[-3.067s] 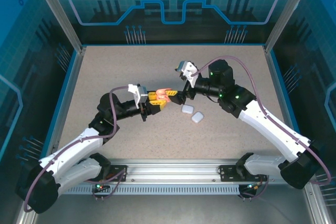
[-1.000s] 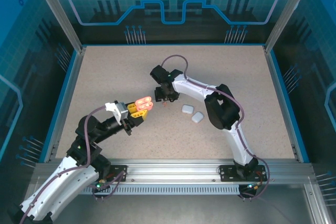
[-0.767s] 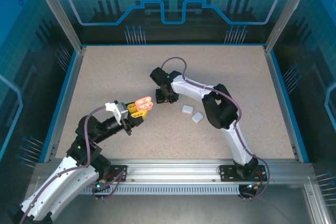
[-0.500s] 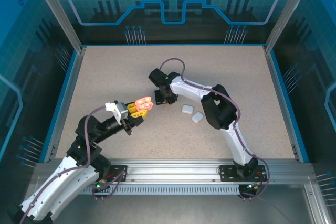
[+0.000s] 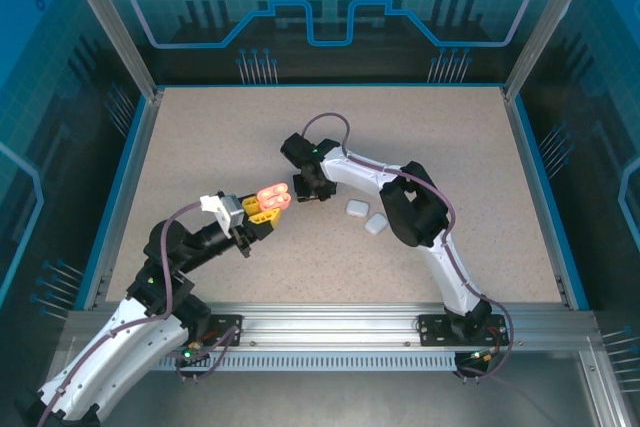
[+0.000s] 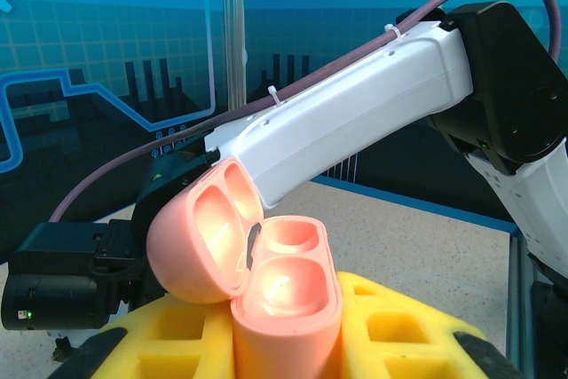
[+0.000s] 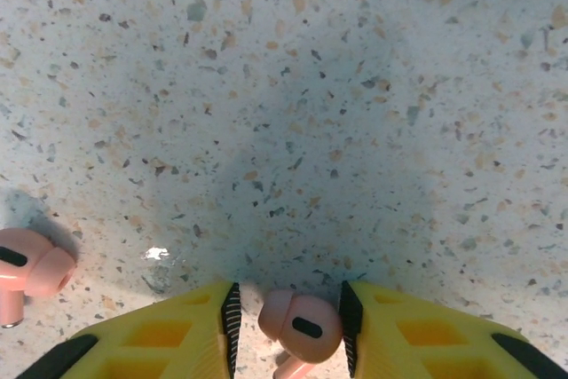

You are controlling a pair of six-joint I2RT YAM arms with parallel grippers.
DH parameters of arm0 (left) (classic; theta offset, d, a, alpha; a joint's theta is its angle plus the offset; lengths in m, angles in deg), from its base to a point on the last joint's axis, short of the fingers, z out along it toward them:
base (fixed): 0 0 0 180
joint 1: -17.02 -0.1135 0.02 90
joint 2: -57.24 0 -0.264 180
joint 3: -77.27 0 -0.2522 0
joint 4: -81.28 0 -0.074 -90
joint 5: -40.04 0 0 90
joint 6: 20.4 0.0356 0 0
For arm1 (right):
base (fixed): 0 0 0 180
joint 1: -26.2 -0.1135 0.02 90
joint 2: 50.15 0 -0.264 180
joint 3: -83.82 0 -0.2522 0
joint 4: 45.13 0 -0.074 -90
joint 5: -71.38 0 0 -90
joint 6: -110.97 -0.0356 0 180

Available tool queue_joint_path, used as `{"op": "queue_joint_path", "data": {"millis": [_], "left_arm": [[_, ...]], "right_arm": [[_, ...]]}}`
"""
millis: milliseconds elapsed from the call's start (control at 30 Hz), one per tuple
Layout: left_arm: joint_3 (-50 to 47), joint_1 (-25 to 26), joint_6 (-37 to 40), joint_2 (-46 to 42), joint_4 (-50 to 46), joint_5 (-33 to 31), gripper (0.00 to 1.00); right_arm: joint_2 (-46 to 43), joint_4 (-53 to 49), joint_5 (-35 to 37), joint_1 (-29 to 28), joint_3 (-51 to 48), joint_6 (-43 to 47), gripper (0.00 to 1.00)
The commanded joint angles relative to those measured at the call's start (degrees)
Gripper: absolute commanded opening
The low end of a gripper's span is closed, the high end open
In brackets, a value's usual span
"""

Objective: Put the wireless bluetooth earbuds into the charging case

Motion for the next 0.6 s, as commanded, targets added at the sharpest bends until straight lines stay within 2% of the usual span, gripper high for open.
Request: {"op": "queue_joint_path", "data": {"millis": [0, 300, 567], "left_arm": [[-0.08, 0.25, 1.32, -0.66, 0.50, -0.90, 0.00], [0.14, 0.23, 1.03, -0.74, 0.07, -1.14, 0.00], [-0.89, 0.20, -1.07, -0.26, 1.61, -1.58, 0.00]], "right_arm": [[2.36, -2.30, 0.22, -0.87, 0.32, -0.60, 0.37], [1.12, -1.84, 1.06, -0.90, -0.77, 0.68, 0.29], [-10.26, 4.90, 6.56, -0.56, -8.78, 3.45, 0.29]]}}
